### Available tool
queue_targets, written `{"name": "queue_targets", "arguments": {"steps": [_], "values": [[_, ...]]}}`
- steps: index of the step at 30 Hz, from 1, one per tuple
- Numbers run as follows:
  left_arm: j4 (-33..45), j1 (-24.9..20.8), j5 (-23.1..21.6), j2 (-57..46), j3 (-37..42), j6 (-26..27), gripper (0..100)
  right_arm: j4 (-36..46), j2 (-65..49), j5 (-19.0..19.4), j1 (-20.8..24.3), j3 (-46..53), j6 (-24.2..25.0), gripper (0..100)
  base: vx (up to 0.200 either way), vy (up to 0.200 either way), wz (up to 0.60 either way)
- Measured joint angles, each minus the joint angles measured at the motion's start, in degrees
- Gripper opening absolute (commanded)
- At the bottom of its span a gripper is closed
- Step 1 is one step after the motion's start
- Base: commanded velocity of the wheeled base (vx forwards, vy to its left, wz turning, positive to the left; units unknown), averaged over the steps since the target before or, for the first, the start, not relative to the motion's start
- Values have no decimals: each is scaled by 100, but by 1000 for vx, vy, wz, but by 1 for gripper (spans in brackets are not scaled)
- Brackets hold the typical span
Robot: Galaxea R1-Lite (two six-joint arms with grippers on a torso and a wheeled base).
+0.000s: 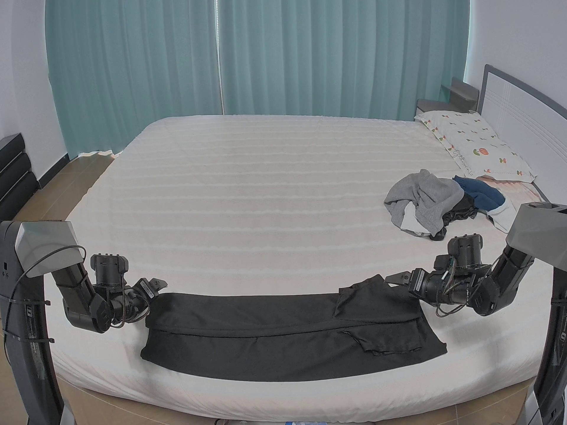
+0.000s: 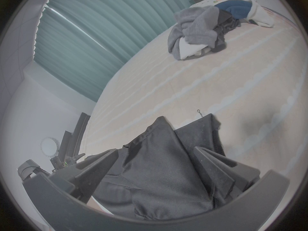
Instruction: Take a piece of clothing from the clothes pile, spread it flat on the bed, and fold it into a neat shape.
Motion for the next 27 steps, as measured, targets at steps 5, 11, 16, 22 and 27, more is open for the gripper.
{"name": "queue_targets", "arguments": {"steps": [5,11,16,22,27], "values": [[10,21,-17,-13,9,6,100,500,223,-9,108,-455,-96,100,0,0,0],[18,26,-20,-22,16,6,100,725,422,-11,135,-625,-233,0,0,0,0],[16,26,-20,-22,22,9,100,848,485,-11,117,-639,-375,0,0,0,0],[11,23,-20,-22,24,9,100,856,441,-11,83,-579,-378,0,0,0,0],[10,20,-20,-22,24,16,100,859,269,-5,28,-352,-384,0,0,0,0]]}}
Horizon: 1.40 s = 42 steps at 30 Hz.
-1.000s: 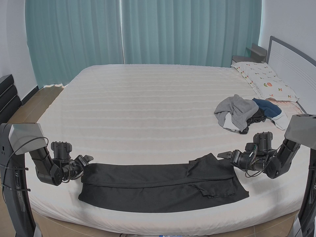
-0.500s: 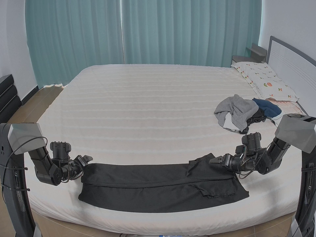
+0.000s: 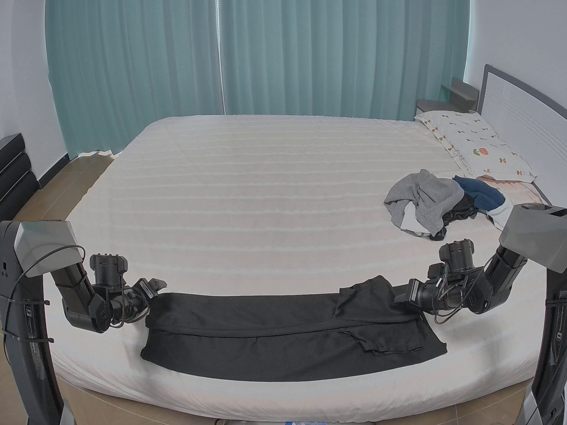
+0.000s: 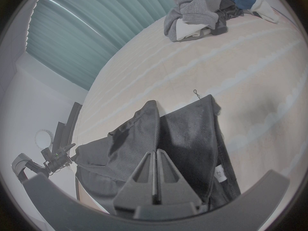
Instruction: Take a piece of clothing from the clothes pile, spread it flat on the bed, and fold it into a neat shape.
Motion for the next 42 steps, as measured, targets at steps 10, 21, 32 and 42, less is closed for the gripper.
{"name": "queue_targets", "arguments": {"steps": [10,21,32,42], "values": [[0,4,0,0,0,1,100,-48,-396,62,-176,642,-57,0,0,0,0],[-10,1,0,0,12,11,100,-69,-492,13,-212,1002,-110,0,0,0,0],[22,52,-13,-226,144,50,100,-578,-542,-312,-182,1056,307,100,0,0,0],[428,12,-41,-945,560,400,100,-652,-1096,-707,-57,1251,1232,100,0,0,0]]}}
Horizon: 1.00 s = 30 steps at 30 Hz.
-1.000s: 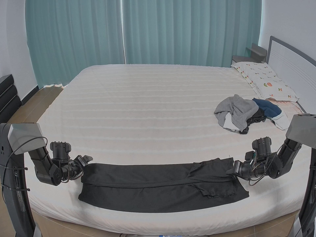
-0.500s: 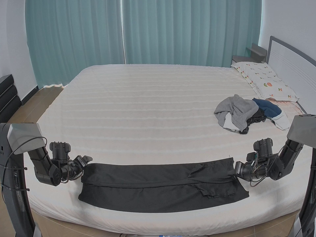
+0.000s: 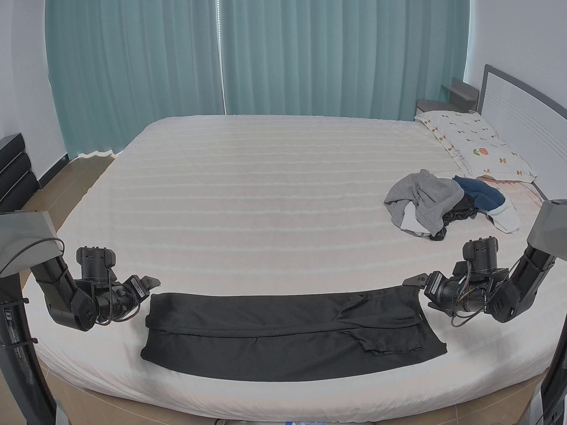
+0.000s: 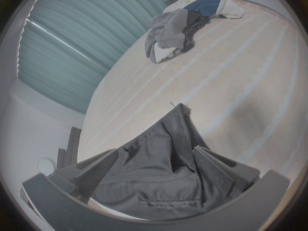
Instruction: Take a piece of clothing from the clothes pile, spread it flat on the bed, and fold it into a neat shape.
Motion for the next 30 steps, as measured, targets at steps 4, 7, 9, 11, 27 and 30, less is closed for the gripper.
{"name": "queue_targets", "arguments": {"steps": [4,7,9,11,27,30], "values": [[235,-95,-2,-402,122,11,100,9,-358,-185,52,212,152,100,0,0,0],[310,-301,2,-653,235,11,100,17,-613,-244,116,417,352,100,0,0,0],[336,-457,26,-775,315,13,100,16,-756,-286,265,571,577,100,0,0,0],[345,-525,57,-835,364,11,100,11,-822,-323,355,642,686,100,0,0,0],[343,-951,105,-1130,1086,-684,100,11,-1001,-763,1157,837,1536,100,0,0,0],[312,-956,180,-968,1059,-684,100,16,-996,-768,1168,846,1568,100,0,0,0]]}}
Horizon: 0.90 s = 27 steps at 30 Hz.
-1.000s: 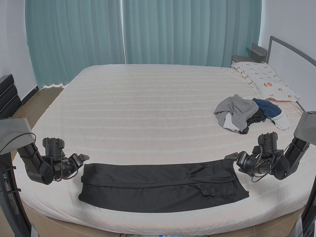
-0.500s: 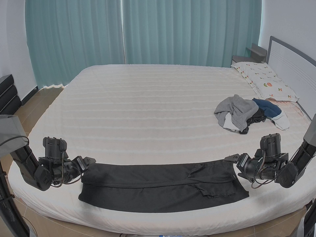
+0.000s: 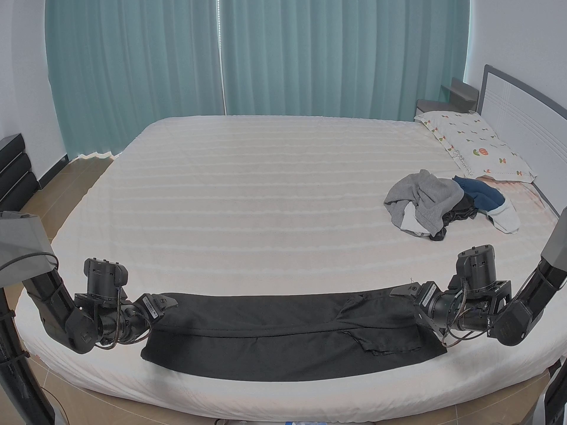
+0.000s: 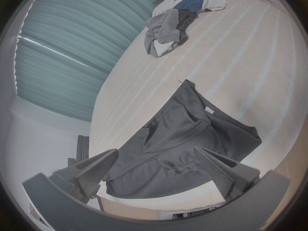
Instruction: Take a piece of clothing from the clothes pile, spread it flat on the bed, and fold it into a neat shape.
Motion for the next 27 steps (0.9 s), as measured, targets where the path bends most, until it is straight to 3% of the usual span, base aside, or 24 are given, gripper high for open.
{"name": "queue_targets", "arguments": {"steps": [5,14,21,22,27], "values": [[-50,0,323,332,-149,-5,100,45,-5,0,11,6,9,100,0,0,0],[-55,-4,373,742,-332,-44,100,91,26,2,20,-27,11,100,0,0,0],[-66,6,667,981,-507,-57,100,96,50,0,17,-24,11,100,0,0,0],[-68,6,681,1007,-535,-57,0,96,50,-1,17,-20,13,100,0,0,0],[-72,6,733,1143,-631,-115,0,197,55,-48,15,-5,17,100,0,0,0]]}}
